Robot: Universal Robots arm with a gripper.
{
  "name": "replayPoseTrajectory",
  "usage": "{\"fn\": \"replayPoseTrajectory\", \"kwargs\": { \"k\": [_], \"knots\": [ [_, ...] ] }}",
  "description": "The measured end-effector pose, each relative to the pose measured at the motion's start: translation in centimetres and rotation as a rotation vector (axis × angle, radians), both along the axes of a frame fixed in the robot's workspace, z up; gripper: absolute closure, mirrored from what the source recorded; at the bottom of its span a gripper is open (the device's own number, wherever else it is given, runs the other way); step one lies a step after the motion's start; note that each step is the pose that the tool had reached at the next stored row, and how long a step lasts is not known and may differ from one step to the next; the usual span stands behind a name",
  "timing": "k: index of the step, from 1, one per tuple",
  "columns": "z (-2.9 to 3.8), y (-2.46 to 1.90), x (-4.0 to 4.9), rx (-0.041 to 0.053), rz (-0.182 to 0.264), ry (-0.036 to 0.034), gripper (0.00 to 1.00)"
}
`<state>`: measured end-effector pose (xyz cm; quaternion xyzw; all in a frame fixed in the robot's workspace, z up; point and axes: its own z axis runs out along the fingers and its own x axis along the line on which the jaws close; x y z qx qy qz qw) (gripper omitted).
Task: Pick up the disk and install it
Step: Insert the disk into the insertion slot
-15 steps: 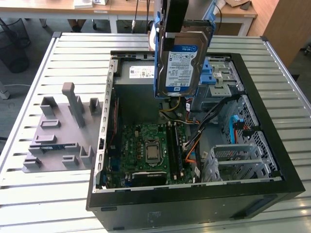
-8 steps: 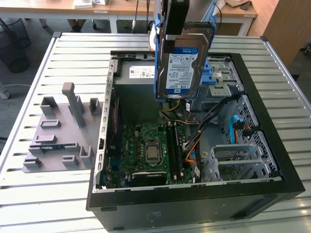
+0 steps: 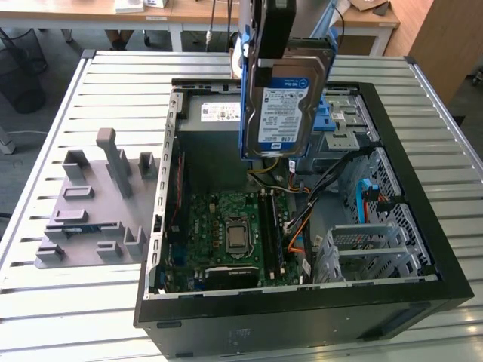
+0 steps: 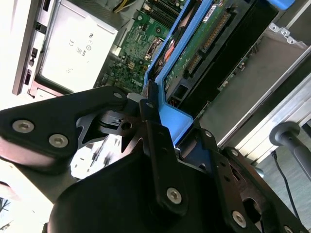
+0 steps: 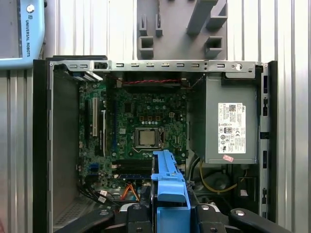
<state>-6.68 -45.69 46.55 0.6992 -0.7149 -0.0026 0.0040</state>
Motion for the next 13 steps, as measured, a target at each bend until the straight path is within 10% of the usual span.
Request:
{"fn": "replayPoseTrajectory", "kwargs": {
  "k": [13],
  "knots": [
    [-0.02,-2.93,0.0,0.0,0.0,0.0001,0.64]
  ]
}}
